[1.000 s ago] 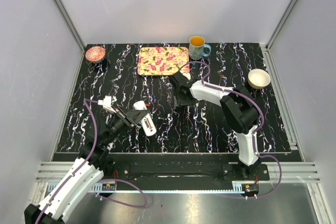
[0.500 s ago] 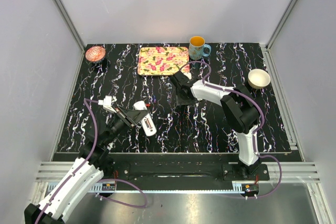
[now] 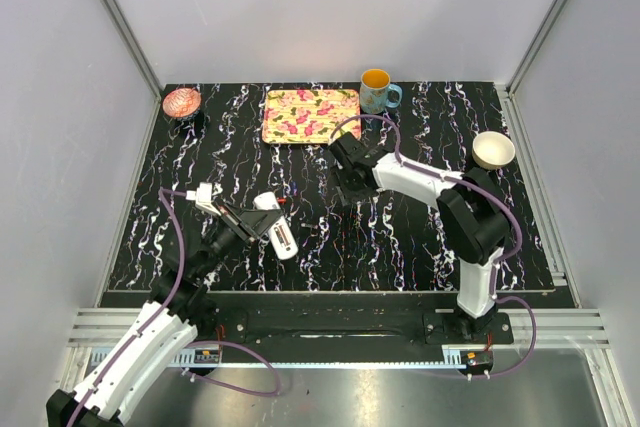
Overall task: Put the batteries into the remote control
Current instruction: Adjust the battery at the center of the board.
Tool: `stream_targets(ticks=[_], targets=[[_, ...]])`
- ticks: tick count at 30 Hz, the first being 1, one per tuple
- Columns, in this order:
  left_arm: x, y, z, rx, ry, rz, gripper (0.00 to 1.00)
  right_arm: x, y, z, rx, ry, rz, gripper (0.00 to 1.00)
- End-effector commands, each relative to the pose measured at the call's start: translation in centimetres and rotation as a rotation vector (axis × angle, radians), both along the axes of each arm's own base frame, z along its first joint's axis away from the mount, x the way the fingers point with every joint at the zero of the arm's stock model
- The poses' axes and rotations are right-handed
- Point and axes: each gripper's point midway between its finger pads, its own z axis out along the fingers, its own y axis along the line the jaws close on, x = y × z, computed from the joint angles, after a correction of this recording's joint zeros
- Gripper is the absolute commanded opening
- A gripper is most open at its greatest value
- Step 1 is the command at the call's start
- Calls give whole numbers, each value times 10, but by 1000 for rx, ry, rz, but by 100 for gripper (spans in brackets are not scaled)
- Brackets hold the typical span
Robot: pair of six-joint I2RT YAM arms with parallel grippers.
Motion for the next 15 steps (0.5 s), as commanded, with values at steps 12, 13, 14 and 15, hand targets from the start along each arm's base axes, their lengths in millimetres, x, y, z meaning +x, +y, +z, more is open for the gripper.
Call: stream_targets(ticks=[12, 13, 14, 15], targets=[[-16, -7, 26, -46, -104, -59, 0, -33, -11, 1, -134, -203, 715, 0], [-16, -7, 24, -48, -100, -58, 0, -33, -9, -2, -135, -196, 740, 0], [-17, -8, 23, -51, -97, -63, 0, -32, -7, -3, -135, -194, 742, 0], [-17, -8, 22, -53, -95, -64, 0, -34, 0, -4, -99, -194, 757, 0]])
